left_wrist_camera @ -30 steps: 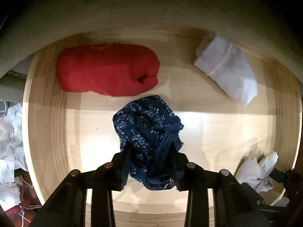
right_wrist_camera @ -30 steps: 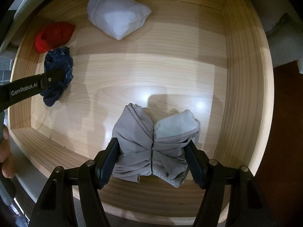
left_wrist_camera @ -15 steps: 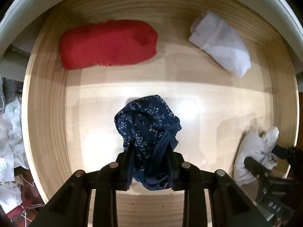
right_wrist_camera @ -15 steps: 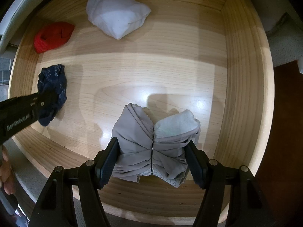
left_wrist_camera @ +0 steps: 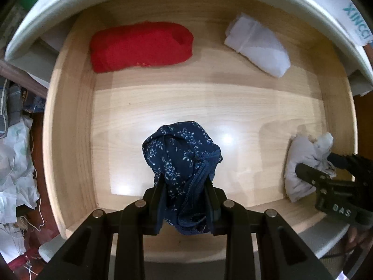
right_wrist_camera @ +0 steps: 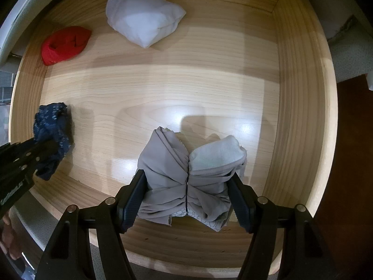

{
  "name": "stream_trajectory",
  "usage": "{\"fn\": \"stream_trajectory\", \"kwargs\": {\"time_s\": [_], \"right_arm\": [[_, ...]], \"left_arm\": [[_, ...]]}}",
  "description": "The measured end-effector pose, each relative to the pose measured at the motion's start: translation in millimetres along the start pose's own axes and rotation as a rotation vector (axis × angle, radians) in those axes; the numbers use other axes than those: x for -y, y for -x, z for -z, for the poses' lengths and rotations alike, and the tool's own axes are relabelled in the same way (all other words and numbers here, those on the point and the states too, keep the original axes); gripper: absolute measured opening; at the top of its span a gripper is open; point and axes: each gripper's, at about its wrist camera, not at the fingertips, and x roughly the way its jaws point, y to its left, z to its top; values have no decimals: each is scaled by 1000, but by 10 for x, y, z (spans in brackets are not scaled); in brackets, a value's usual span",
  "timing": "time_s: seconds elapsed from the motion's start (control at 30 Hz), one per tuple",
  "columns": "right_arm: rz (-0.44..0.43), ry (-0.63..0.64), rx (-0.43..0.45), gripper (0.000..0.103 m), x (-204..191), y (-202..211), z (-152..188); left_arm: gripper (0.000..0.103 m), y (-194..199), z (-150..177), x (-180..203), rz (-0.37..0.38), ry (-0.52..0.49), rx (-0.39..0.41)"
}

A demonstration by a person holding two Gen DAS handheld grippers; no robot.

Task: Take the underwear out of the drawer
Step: 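Lower the left gripper into the drawer and grasp the navy floral underwear, then lift the navy floral underwear with the left gripper over the white box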

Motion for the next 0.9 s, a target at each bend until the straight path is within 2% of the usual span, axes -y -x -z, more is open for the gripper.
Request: {"fn": "stream_trajectory", "kwargs": {"time_s": [0.07, 0.4, 0.43, 0.57, 0.9], "right_arm": [[0, 0, 0, 65, 7, 3, 8], [1, 1, 0, 65, 5, 10, 31], [1, 0, 0, 65, 0, 9, 31], [2, -1, 1, 65, 4, 15, 42], [3, -2, 1, 65, 5, 25, 64]], "left_arm": [[28, 90, 54, 91, -1, -4, 17], [28, 552, 365, 62, -47, -59, 164], [28, 488, 428, 77, -54, -67, 179], [28, 714, 397, 82, -75, -98, 249], [28, 1445, 542, -126, -2, -130, 373]]}}
